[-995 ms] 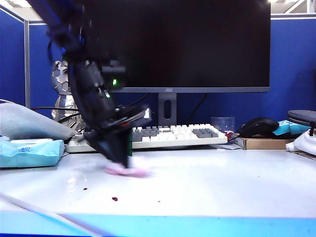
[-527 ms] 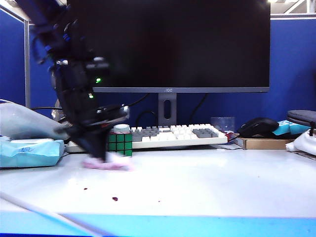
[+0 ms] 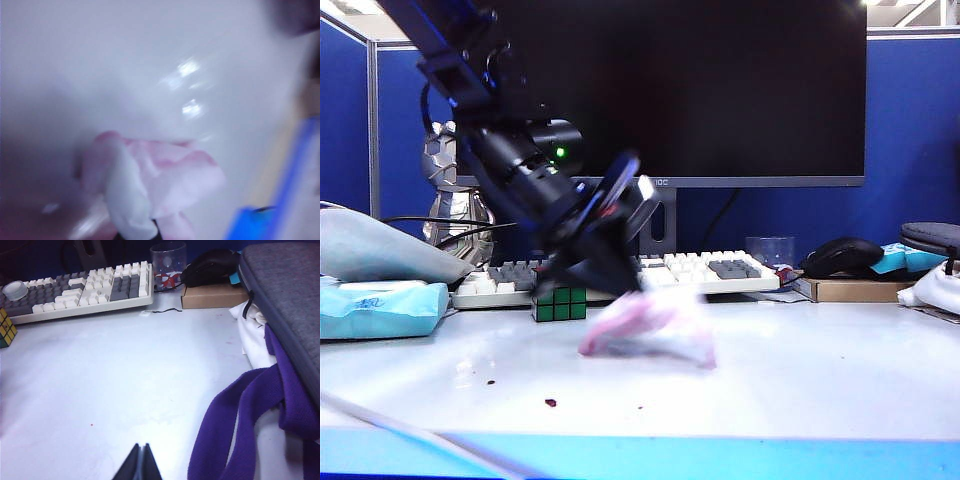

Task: Use the wet wipes on the table to wipe the cherry juice off the table, then put the wipes back on the table.

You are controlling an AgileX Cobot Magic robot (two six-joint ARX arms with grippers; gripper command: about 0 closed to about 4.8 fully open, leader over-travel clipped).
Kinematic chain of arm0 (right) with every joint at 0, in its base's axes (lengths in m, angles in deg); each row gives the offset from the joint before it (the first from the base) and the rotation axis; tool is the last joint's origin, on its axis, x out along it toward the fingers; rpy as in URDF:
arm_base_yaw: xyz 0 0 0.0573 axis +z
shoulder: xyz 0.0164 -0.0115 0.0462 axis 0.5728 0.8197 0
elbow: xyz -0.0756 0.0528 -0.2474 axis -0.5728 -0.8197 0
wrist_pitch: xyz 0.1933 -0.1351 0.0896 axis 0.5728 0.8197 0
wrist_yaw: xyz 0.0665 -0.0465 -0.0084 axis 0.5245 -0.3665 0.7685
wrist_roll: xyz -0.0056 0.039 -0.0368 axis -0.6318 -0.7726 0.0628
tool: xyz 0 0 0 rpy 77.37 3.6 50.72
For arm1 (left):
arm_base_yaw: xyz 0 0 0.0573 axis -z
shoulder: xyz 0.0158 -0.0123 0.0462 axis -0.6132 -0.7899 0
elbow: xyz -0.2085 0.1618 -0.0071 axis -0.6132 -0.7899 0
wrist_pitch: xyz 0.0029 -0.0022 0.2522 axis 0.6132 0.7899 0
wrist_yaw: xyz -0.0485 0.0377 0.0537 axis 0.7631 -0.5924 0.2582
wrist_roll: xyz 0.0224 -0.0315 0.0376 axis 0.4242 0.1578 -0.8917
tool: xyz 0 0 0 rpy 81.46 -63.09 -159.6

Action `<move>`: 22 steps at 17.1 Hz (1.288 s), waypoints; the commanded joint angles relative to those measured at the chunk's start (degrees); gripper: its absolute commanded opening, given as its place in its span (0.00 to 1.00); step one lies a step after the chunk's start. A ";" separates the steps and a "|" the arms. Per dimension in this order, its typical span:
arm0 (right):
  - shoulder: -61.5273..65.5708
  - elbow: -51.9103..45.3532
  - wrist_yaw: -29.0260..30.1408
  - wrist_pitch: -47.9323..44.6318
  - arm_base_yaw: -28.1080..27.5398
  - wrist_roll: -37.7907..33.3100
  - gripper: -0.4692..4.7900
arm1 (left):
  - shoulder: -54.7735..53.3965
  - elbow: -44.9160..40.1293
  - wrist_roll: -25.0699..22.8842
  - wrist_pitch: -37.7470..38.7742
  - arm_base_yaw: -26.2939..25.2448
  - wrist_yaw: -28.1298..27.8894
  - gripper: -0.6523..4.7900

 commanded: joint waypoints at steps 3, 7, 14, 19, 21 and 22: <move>-0.02 -0.04 0.09 -0.04 0.00 -0.02 0.09 | 4.28 0.07 -6.49 11.52 0.07 -26.86 0.11; -0.02 -0.04 0.09 -0.04 0.00 0.00 0.09 | 8.52 0.07 -6.78 11.98 0.09 -24.48 0.11; -0.02 -0.04 0.09 -0.04 0.00 0.00 0.09 | 4.13 -0.42 -6.32 10.97 5.46 -26.12 0.11; -0.02 -0.04 0.09 -0.04 0.00 -0.02 0.09 | 3.76 -0.42 -7.10 13.00 12.07 -23.67 0.11; -0.02 -0.04 0.11 -0.04 -0.02 0.00 0.09 | 3.28 -1.20 -7.82 13.66 12.04 -26.08 0.11; -0.02 -0.04 0.09 -0.07 -0.02 0.00 0.09 | 3.13 -1.86 -7.82 13.59 11.56 -29.22 0.11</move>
